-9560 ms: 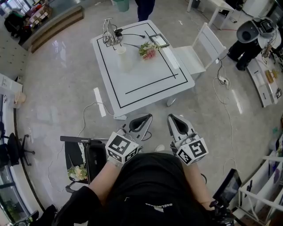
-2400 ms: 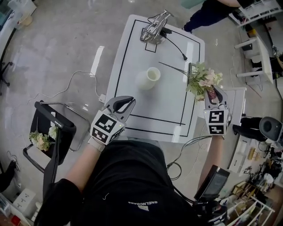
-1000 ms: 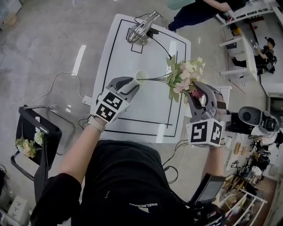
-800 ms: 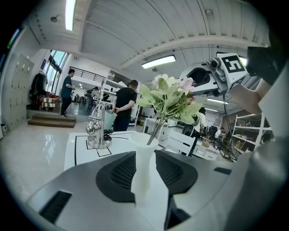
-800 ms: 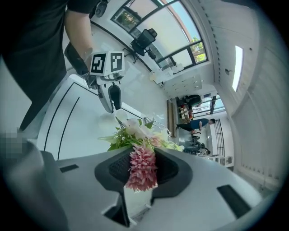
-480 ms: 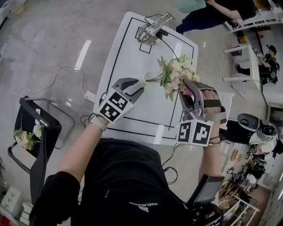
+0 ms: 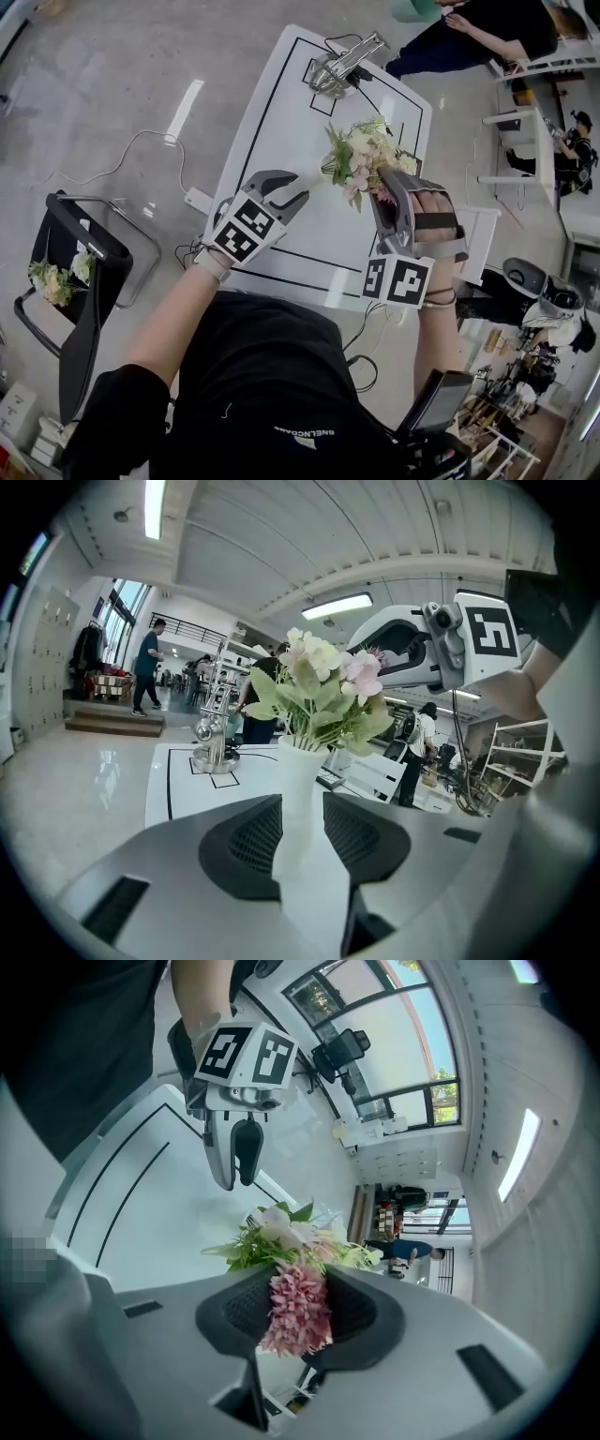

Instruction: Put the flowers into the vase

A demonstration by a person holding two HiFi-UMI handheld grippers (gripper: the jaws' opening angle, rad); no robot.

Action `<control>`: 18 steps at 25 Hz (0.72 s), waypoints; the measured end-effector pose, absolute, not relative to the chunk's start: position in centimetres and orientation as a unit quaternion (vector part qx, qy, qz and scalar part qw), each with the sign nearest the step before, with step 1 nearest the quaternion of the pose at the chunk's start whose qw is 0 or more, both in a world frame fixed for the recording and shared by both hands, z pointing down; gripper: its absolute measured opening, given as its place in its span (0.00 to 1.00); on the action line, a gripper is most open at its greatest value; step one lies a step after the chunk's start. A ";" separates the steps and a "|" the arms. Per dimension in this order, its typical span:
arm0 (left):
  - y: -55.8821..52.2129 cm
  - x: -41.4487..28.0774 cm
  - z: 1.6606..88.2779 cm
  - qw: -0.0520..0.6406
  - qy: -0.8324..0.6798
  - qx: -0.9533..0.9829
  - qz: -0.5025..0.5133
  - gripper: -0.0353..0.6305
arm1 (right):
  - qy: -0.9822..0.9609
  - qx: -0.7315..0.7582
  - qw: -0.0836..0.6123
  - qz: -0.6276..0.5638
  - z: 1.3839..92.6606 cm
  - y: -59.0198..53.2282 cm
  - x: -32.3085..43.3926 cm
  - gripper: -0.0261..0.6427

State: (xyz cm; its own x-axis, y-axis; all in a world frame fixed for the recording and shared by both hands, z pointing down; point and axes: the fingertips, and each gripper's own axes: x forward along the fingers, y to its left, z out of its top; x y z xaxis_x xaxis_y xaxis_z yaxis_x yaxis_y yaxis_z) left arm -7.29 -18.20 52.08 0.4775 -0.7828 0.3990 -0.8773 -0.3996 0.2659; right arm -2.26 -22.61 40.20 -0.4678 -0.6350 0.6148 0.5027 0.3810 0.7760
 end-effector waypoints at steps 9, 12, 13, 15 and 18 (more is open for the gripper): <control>-17.5 -7.3 52.1 0.227 -0.502 0.827 0.113 0.23 | -0.662 0.062 0.498 -0.557 40.7 -22.0 -2.9 0.25; -17.2 -7.1 52.1 0.228 -0.500 0.828 0.114 0.23 | -0.670 0.066 0.493 -0.551 40.6 -21.5 -3.1 0.29; -17.1 -7.1 52.0 0.227 -0.499 0.828 0.115 0.23 | -0.674 0.067 0.491 -0.548 40.5 -21.4 -3.1 0.32; -16.8 -6.9 51.9 0.226 -0.497 0.830 0.117 0.23 | -0.681 0.068 0.489 -0.541 40.3 -21.1 -3.1 0.37; -16.5 -6.9 51.8 0.223 -0.495 0.831 0.119 0.23 | -0.687 0.067 0.491 -0.531 40.1 -20.8 -2.9 0.43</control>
State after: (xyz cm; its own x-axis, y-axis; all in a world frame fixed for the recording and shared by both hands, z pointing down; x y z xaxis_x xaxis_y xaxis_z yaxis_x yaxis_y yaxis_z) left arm -6.91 -16.47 51.81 0.4814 -0.7699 0.4190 -0.8762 -0.4104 0.2525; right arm -2.88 -20.80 40.09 -0.5080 -0.6140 0.6041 0.4308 0.4262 0.7955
